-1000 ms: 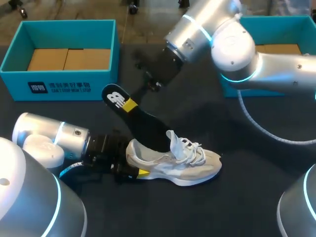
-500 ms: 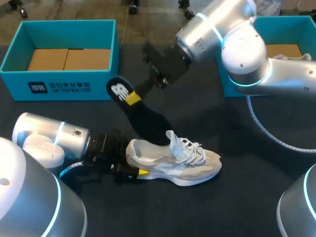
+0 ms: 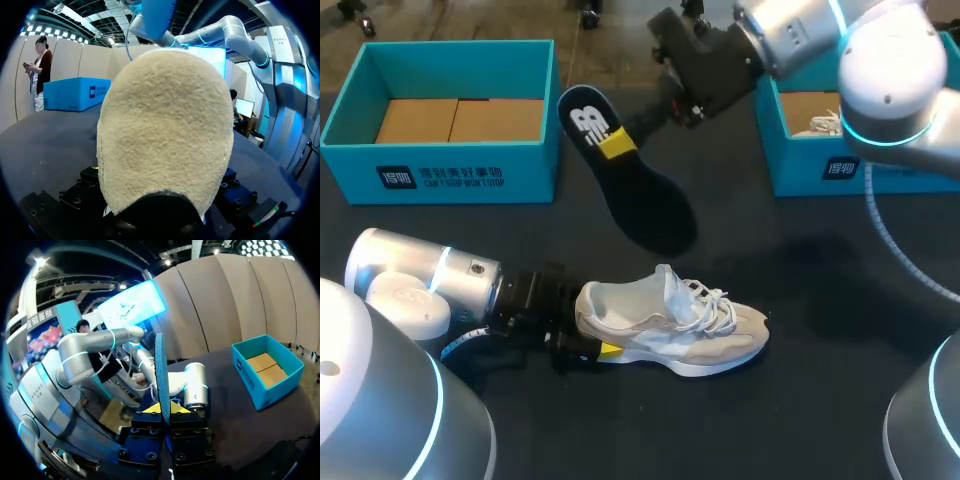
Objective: Take the shoe out of the shoebox, open the shoe tongue, remove and reinsert the insole, then place the shoe into the shoebox
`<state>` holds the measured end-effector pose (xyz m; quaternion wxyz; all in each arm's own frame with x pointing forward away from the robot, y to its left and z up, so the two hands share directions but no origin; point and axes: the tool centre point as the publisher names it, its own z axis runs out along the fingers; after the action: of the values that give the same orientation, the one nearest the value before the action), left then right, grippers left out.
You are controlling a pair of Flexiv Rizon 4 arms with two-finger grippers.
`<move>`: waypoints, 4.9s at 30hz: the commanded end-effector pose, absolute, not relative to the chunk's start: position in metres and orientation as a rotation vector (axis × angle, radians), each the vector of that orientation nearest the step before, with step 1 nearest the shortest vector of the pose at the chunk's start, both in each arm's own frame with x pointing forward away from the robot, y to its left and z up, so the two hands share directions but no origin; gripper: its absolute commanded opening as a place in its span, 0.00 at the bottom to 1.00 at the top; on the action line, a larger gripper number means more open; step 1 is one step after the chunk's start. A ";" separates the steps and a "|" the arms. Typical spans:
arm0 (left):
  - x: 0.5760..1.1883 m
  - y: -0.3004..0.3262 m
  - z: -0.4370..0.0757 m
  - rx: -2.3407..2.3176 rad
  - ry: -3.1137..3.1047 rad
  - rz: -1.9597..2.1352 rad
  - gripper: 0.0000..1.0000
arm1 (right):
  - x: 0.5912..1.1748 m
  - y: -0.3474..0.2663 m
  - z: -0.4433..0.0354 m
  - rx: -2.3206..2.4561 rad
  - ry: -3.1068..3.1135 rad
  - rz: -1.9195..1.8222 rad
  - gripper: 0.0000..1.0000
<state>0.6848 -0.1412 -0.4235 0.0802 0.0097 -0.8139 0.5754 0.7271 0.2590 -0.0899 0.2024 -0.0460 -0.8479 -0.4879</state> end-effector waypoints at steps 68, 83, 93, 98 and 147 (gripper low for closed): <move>0.687 -0.142 -0.426 0.030 -2.435 1.720 0.00 | 0.649 0.149 0.045 -0.256 -2.119 -1.916 0.00; 0.687 -0.142 -0.426 0.030 -2.435 1.720 0.00 | 0.632 0.135 0.055 -0.405 -2.042 -1.922 0.00; 0.687 -0.142 -0.426 0.030 -2.435 1.720 0.00 | 0.617 0.138 0.049 -0.465 -2.020 -1.914 0.00; 0.687 -0.142 -0.426 0.030 -2.435 1.720 0.00 | 0.614 0.136 0.043 -0.533 -2.000 -1.886 0.00; 0.700 -0.106 -0.412 -0.051 -2.449 1.698 1.00 | 0.614 0.136 0.043 -0.533 -2.000 -1.886 0.00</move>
<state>0.7016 -0.1094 -0.4148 0.0845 -0.0165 -0.8200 0.5658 0.6111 0.1334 0.0435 0.1688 -0.1883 -0.7029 -0.6649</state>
